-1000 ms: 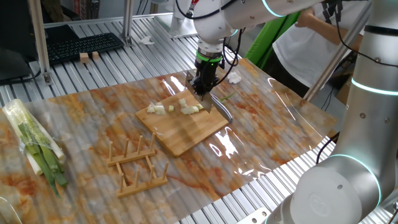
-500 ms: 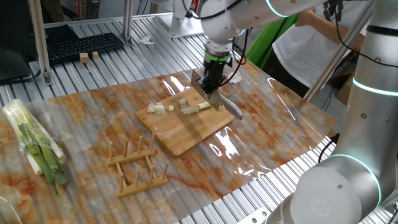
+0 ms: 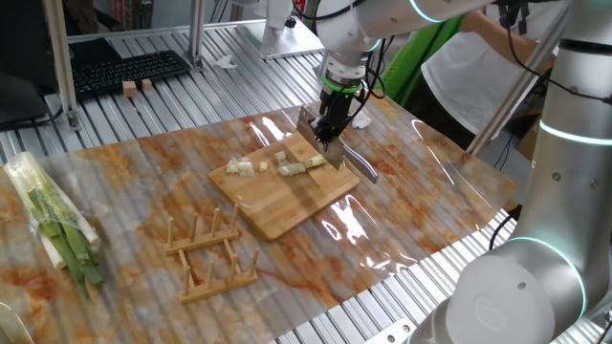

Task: Chop the scallions

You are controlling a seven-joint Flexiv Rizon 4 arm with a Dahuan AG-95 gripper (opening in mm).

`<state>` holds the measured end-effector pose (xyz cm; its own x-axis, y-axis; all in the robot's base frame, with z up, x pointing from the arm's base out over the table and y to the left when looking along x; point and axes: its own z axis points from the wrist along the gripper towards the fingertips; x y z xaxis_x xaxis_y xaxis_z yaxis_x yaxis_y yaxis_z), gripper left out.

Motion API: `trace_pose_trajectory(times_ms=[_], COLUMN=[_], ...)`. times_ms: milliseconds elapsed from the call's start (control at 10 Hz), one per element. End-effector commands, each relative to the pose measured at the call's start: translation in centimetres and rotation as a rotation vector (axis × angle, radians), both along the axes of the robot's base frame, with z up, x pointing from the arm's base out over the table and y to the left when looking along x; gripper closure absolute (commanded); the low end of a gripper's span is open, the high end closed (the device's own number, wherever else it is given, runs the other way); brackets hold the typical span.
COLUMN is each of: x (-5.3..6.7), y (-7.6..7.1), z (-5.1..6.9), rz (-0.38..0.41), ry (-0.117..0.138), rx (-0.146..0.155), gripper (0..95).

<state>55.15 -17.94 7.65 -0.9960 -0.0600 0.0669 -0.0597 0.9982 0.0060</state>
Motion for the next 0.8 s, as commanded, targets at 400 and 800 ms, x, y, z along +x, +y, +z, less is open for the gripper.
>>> trace_pose_trajectory(times_ms=[400,800], x=[-0.04,-0.08], y=[0.11,0.17], z=[-0.03,0.02], rz=[-0.005,-0.007], ry=[-0.001,-0.002], rx=[-0.010,-0.011], gripper=[95.0,95.0])
